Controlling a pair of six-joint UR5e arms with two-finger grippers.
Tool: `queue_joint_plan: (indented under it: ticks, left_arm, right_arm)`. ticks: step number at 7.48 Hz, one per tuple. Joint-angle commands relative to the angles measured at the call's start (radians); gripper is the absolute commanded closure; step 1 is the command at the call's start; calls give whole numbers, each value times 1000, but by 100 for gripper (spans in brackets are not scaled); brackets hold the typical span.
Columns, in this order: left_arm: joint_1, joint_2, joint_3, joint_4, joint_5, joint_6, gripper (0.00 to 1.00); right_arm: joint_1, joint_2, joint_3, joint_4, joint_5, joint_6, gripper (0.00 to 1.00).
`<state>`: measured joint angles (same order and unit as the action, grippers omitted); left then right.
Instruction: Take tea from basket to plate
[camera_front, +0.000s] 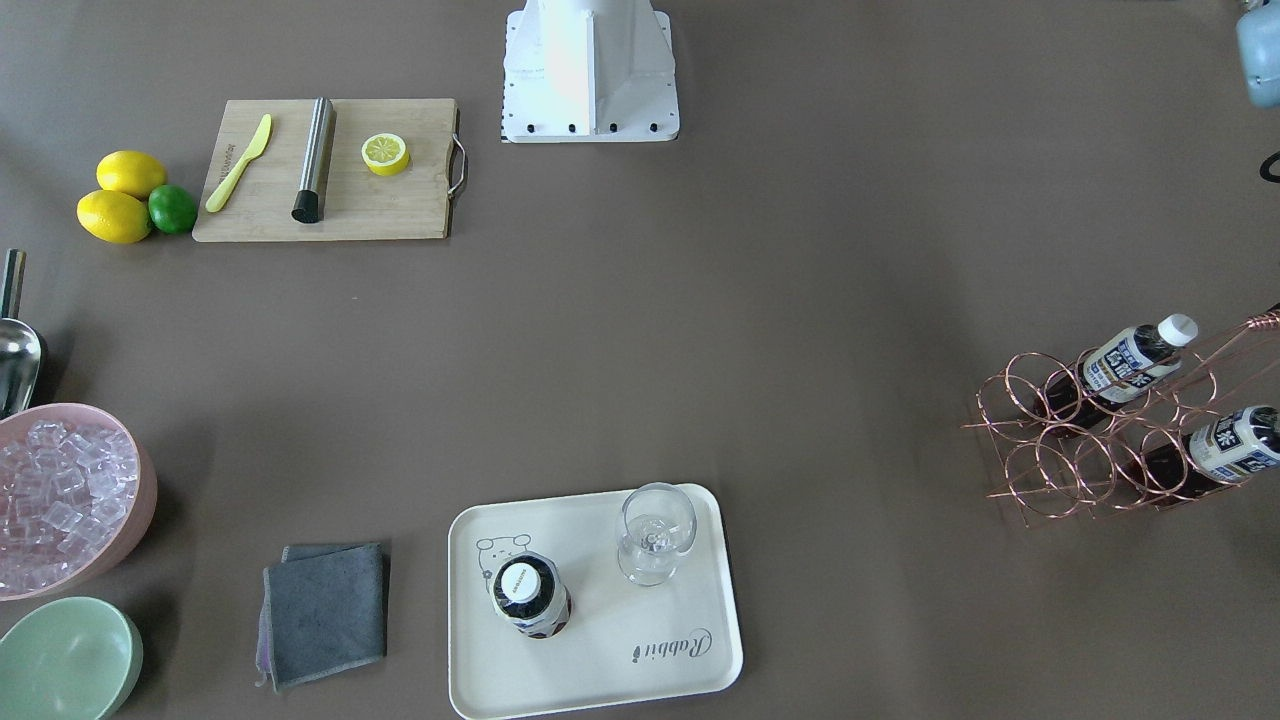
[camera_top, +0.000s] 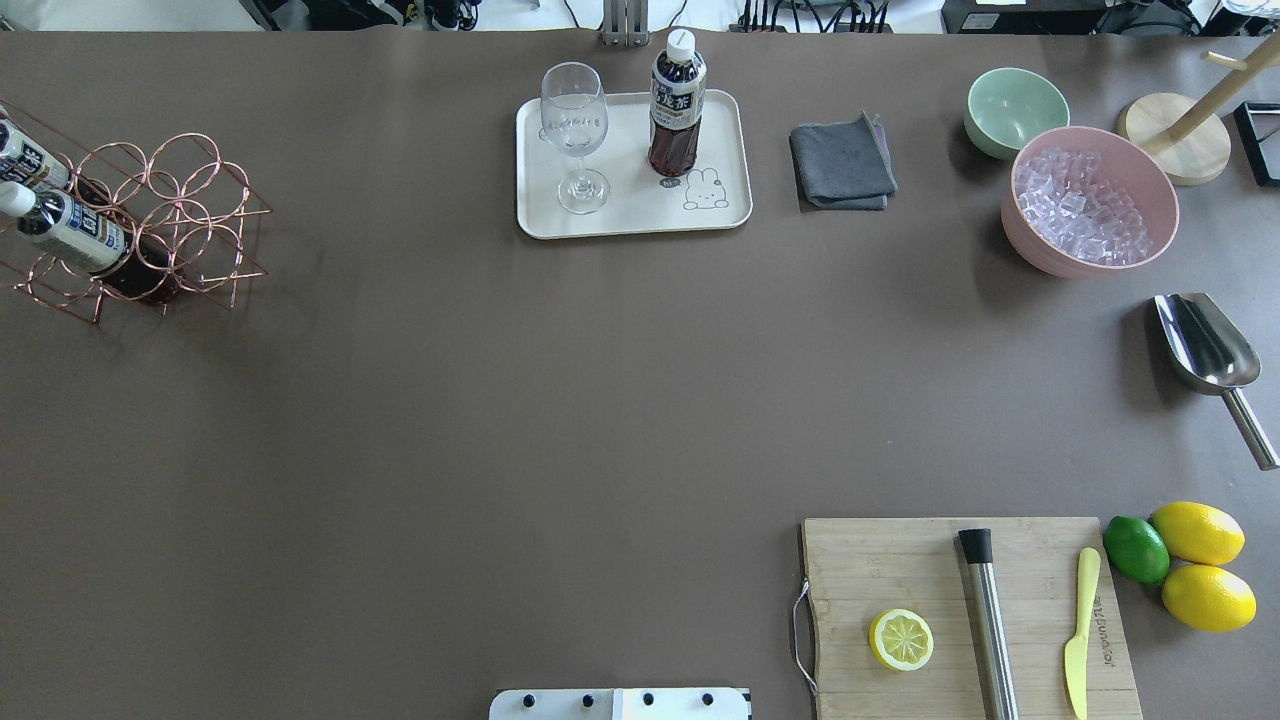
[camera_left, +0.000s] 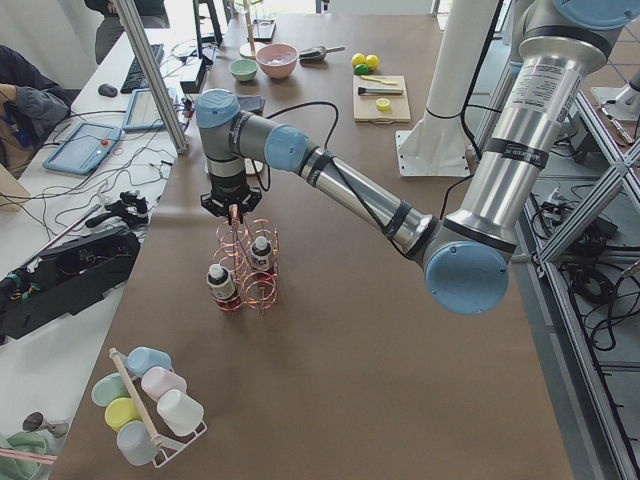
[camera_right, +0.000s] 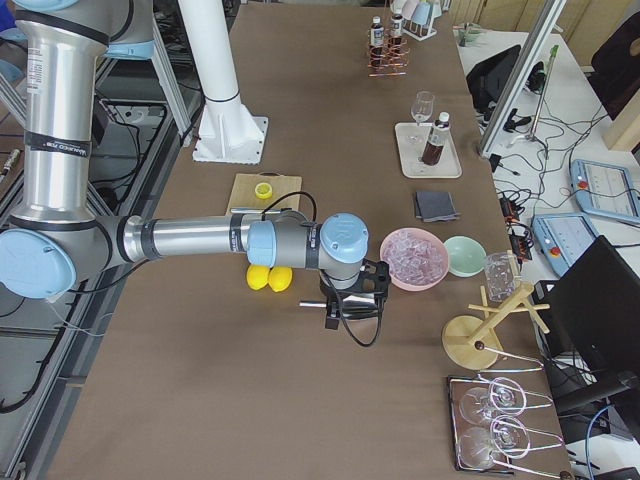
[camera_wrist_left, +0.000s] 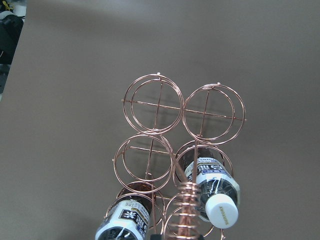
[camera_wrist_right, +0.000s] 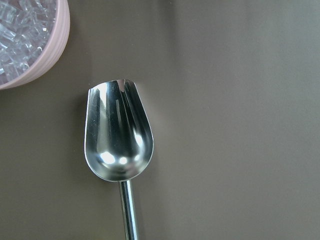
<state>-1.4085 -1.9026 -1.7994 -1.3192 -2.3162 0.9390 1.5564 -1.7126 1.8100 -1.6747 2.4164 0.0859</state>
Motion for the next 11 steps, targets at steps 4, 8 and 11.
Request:
queue_joint_plan:
  ticks: [4, 8, 11]
  left_arm:
    - [25, 31, -47, 0, -2, -8, 100]
    - [2, 25, -52, 6, 5, 209, 100]
    - [-27, 25, -49, 21, 8, 310, 100]
  right_arm:
    - [1, -1, -64, 4, 65, 2, 0]
    - [-13, 10, -80, 9, 78, 0, 0]
    - [-18, 10, -80, 9, 73, 0, 0]
